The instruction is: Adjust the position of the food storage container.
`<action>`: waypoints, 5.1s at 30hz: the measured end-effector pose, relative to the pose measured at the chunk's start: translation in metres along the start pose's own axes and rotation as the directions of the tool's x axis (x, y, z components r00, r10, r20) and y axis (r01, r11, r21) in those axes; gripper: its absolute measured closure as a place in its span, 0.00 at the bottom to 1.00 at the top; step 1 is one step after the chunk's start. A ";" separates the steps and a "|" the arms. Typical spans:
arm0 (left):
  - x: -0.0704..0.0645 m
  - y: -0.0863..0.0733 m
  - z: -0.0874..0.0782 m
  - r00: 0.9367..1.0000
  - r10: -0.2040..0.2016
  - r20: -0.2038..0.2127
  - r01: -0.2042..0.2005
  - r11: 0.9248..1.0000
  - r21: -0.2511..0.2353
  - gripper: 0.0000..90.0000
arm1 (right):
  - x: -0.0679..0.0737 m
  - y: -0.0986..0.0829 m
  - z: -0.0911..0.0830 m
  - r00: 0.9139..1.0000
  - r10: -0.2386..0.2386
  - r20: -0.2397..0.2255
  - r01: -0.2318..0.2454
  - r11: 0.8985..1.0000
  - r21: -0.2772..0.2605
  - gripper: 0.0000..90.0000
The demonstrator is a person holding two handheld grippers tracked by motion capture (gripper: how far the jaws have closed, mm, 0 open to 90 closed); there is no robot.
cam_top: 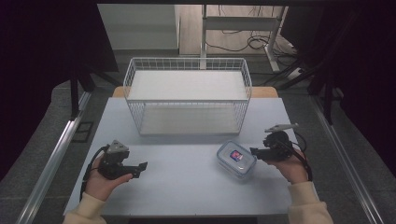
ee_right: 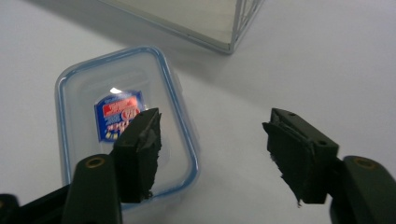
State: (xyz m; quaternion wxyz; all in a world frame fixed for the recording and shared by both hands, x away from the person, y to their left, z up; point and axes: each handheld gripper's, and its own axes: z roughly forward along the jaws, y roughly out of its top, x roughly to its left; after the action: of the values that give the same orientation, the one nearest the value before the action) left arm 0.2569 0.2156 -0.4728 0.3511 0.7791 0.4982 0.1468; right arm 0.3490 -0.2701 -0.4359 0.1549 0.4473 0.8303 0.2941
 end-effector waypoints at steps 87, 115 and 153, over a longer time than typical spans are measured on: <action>-0.011 -0.001 0.013 1.000 -0.020 0.001 0.020 1.000 0.002 0.21 | 0.029 -0.027 0.031 0.976 -0.199 -0.087 0.212 0.961 0.177 1.00; -0.013 -0.001 0.017 1.000 -0.018 0.011 0.018 1.000 0.013 0.21 | 0.100 0.001 0.062 0.917 -0.324 -0.232 0.357 0.927 0.119 1.00; -0.009 -0.001 0.013 1.000 -0.018 0.013 0.019 1.000 -0.020 0.21 | 0.104 0.009 0.057 0.952 -0.209 -0.221 0.210 0.978 -0.022 0.68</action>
State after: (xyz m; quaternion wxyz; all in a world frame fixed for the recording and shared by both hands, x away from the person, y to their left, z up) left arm 0.2593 0.2032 -0.4815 0.3635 0.7718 0.5016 0.1436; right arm 0.3272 -0.1595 -0.4740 0.0907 0.3213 0.8854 0.3234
